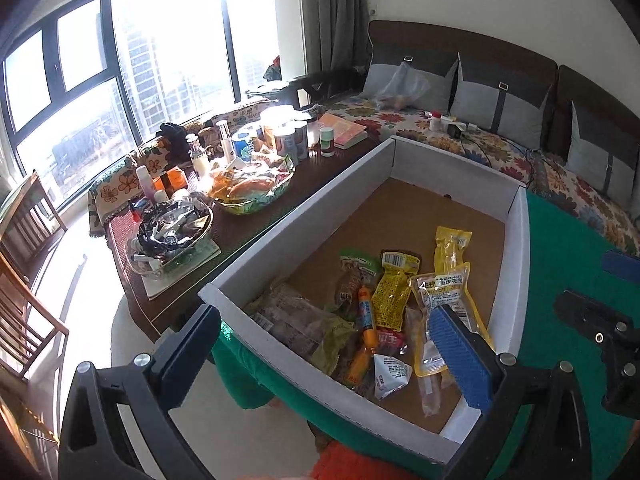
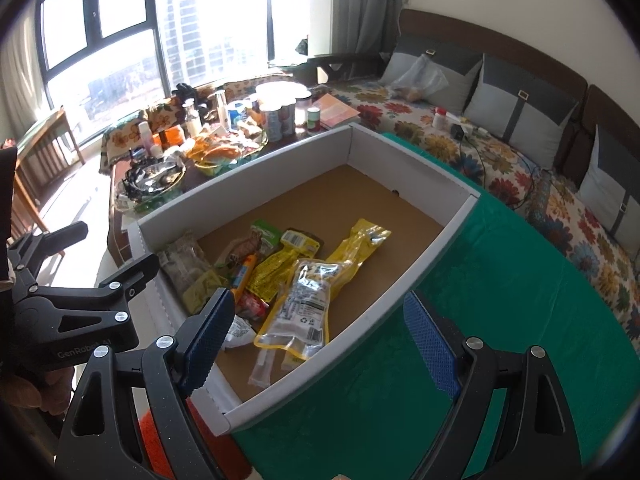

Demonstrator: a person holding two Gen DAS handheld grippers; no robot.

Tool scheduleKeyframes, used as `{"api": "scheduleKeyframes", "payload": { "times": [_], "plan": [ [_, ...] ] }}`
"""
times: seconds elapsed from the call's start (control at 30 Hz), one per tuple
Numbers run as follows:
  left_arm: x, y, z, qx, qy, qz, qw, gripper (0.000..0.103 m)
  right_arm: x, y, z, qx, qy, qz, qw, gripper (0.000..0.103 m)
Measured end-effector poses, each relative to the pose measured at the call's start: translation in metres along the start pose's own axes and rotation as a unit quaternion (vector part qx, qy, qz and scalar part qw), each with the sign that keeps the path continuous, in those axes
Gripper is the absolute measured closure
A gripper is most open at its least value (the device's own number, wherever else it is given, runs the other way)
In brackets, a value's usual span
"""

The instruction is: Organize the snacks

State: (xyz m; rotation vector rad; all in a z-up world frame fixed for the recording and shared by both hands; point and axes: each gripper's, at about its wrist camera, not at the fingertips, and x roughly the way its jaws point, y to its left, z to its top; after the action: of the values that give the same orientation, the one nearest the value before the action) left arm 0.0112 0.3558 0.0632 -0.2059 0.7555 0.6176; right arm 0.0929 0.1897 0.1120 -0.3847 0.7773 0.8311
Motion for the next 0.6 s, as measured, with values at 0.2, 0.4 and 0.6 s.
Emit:
{"api": "scheduleKeyframes", "payload": {
  "times": [0.2,0.4,0.6],
  "plan": [
    [-0.001,-0.001,0.002,0.0,-0.003,0.0,1.0,0.0,0.004,0.0,0.0,-0.005,0.003,-0.003,1.0,0.014],
    [-0.001,-0.001,0.002,0.0,-0.002,0.002,1.0,0.0,0.008,0.001,-0.001,-0.004,0.008,-0.003,1.0,0.014],
    [0.001,0.001,0.002,-0.005,0.002,-0.003,1.0,0.0,0.011,0.0,-0.002,-0.003,0.011,-0.003,1.0,0.014]
  ]
}}
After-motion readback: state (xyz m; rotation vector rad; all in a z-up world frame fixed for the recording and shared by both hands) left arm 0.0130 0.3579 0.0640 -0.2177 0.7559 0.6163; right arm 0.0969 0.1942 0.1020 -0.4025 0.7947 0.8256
